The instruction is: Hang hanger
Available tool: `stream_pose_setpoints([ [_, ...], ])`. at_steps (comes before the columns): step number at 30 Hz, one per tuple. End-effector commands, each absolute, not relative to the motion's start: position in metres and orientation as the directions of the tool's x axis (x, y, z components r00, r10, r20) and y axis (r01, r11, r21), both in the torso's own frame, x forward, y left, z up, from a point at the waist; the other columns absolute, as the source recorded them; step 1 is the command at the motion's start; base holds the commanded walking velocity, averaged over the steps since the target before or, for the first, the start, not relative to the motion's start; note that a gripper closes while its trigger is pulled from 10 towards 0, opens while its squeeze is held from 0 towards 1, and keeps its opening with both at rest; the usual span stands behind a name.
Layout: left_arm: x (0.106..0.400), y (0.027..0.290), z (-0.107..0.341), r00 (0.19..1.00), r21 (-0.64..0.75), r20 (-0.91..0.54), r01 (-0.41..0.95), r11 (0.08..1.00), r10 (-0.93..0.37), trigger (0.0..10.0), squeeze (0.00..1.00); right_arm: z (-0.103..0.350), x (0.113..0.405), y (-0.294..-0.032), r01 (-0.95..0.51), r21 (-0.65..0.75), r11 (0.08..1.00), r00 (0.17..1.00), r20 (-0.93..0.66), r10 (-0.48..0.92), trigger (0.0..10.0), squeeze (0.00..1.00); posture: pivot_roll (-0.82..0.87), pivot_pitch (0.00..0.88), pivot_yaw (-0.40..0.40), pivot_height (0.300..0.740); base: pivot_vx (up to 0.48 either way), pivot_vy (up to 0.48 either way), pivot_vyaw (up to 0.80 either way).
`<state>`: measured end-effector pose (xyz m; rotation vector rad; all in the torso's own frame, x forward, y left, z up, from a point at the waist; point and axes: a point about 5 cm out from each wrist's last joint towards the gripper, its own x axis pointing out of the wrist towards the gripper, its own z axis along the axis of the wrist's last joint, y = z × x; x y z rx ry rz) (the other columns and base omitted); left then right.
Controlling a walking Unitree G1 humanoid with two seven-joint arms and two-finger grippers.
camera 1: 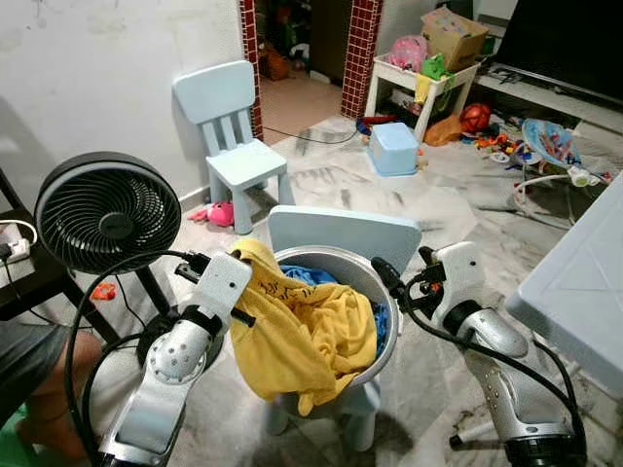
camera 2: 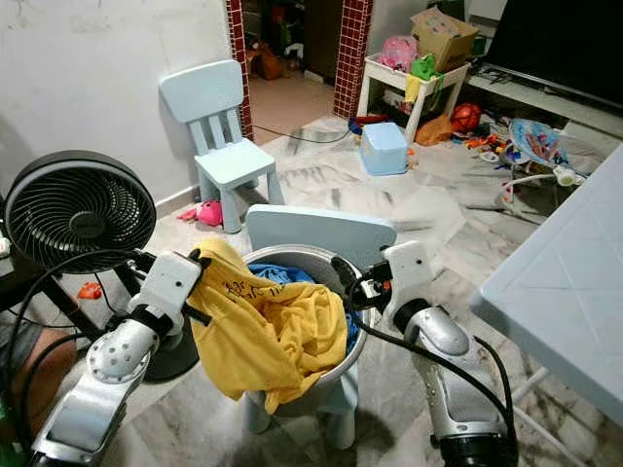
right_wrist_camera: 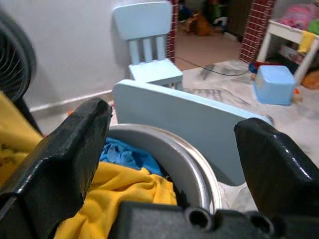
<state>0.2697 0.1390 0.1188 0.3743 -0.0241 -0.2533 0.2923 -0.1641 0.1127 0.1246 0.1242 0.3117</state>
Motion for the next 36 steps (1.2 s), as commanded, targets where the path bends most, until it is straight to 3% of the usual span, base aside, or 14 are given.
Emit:
stream_pose_setpoints([
  [1,0.269,0.144,0.125,0.978,0.346,0.009,0.191,0.919,-0.207,4.9,0.0,0.118,0.292,-0.169,-0.262,0.151,0.953,0.959,-0.067,0.274,10.0,0.0,-0.07,0.0,0.008,0.74,0.0,0.0,0.0],
  [2,0.267,0.144,0.121,0.982,0.315,-0.005,0.18,0.932,-0.188,8.0,0.0,0.119,0.291,-0.169,-0.244,0.155,0.957,0.965,-0.056,0.255,10.0,0.0,-0.07,0.0,0.007,0.74,0.0,0.0,0.0],
  [3,0.266,0.143,0.118,0.984,0.303,-0.013,0.175,0.937,-0.179,10.0,0.0,0.119,0.291,-0.169,-0.237,0.162,0.958,0.967,-0.052,0.248,10.0,0.0,-0.07,0.0,0.006,0.74,0.0,0.0,0.0],
  [7,0.263,0.136,0.109,0.983,0.167,-0.059,0.181,0.969,-0.173,10.0,0.0,0.119,0.294,-0.171,-0.187,0.163,0.969,0.979,-0.055,0.198,10.0,0.0,-0.08,0.0,0.007,0.74,0.0,0.0,0.0],
  [14,0.272,0.127,0.115,0.981,0.073,-0.038,0.191,0.979,-0.189,10.0,0.0,0.123,0.301,-0.177,-0.147,0.167,0.975,0.987,-0.043,0.156,10.0,0.0,-0.09,0.0,0.018,0.74,0.0,0.0,-0.36],
  [36,0.277,0.101,0.133,0.947,0.033,0.021,0.32,0.947,-0.321,10.0,0.0,0.125,0.301,-0.185,-0.081,0.165,0.983,0.995,-0.037,0.088,10.0,0.0,-0.1,0.0,0.029,0.74,0.0,0.0,-0.8],
])
